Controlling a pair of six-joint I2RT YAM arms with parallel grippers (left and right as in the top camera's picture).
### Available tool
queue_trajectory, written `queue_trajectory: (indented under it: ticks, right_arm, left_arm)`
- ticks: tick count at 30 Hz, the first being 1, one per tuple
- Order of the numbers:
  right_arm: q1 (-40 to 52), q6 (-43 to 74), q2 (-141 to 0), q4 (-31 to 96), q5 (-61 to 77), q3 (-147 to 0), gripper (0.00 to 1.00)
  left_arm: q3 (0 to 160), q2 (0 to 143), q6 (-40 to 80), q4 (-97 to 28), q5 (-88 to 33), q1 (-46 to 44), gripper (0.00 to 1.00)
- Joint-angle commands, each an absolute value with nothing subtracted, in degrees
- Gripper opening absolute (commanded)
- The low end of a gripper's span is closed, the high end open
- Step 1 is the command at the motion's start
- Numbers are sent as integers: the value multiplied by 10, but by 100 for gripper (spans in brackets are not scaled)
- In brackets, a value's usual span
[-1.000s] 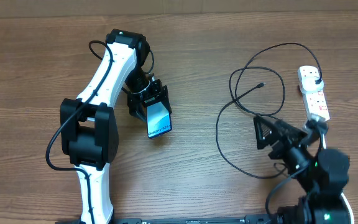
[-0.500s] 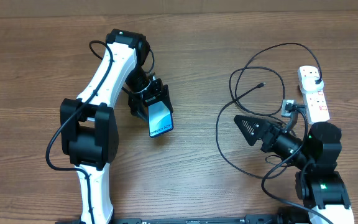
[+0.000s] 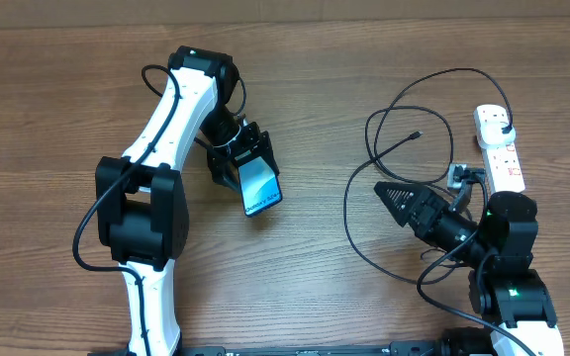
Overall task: Plug charger to phone and switch on socket
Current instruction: 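Swing the right gripper left toward the phone held by the left gripper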
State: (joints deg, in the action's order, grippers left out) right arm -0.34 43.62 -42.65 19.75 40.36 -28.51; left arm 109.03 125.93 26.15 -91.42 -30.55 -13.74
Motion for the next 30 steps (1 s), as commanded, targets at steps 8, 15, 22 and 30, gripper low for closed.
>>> queue_trajectory:
  ticks: [8,15,22,30]
  right_arm:
    - [64,535,-424,200,358,-297,99]
    - [176,540,-425,153,200,-297,100]
    - [281,572,-431,112,60,-297,100]
    - [372,637,-515,69,-21,-297,100]
  left_arm:
    - [1105,1260,320,-914,-333,-135,52]
    - [1105,1260,350,-909,-333,-135,52]
    - [1105,1260,396,-895,-342,-135,50]
    - [1105,1260,426,-851,-359,-135,50]
